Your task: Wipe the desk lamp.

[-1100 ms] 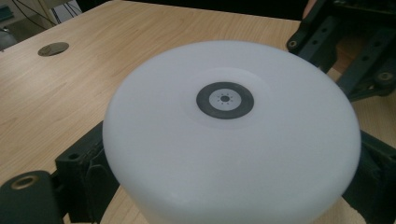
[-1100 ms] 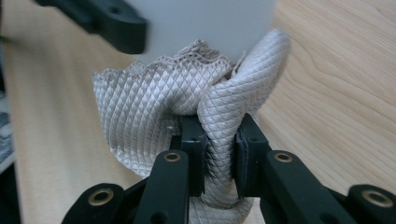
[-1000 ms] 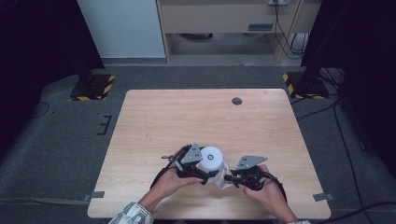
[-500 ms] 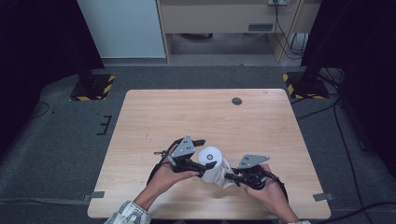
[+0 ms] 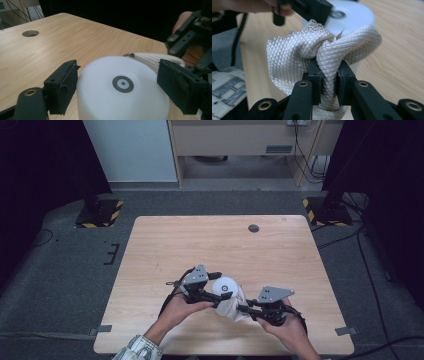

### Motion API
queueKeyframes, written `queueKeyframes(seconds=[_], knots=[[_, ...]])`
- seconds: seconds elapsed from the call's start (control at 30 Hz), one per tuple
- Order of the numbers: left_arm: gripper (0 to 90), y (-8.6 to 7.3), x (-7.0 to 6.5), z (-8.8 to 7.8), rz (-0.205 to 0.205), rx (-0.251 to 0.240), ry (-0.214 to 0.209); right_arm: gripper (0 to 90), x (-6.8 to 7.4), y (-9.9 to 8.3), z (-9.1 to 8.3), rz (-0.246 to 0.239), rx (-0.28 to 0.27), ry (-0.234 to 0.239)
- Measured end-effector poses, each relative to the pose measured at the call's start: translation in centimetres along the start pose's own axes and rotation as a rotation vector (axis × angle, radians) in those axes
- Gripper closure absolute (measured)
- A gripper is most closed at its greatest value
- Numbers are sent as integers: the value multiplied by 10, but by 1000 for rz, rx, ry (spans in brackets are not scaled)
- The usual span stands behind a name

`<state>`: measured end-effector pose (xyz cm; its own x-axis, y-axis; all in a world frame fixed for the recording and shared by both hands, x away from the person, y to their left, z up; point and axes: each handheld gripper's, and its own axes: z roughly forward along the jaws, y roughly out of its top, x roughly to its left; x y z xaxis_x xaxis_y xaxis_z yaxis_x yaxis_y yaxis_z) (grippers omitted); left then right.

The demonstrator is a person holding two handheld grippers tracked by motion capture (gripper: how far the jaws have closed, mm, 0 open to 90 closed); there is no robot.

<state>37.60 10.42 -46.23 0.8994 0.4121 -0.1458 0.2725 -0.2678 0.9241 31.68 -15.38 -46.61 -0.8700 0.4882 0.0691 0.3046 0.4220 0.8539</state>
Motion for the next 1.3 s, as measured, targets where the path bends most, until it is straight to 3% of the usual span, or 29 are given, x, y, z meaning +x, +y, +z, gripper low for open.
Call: queueKeyframes(seconds=[0.1,0.27,0.33,0.43,0.57,0.63,0.73,0.97,1.13,1.17,1.23,1.3], knots=[[166,0,0,0,-3,1,-2,768,12,2,9,-41,19,30],[167,0,1,0,-9,2,-6,768,19,-2,26,-74,100,28],[167,0,1,0,-13,3,-10,768,22,-7,37,-95,162,25],[167,0,2,0,-18,4,-10,770,24,-8,40,-105,181,22],[167,0,2,0,-24,5,-11,771,24,-4,35,-102,141,27],[168,0,2,0,-26,8,-11,772,24,1,28,-105,85,26],[168,0,3,1,-28,12,-12,772,24,1,27,-106,80,28],[169,2,2,2,-26,19,-9,772,21,-10,43,-99,176,35],[169,2,2,2,-25,21,-9,772,22,-10,43,-108,184,31],[169,2,3,2,-27,21,-10,772,21,-7,40,-97,150,41],[169,2,3,2,-29,20,-10,772,21,-6,37,-94,134,44],[169,3,3,2,-30,24,-12,773,21,2,28,-78,46,63]])
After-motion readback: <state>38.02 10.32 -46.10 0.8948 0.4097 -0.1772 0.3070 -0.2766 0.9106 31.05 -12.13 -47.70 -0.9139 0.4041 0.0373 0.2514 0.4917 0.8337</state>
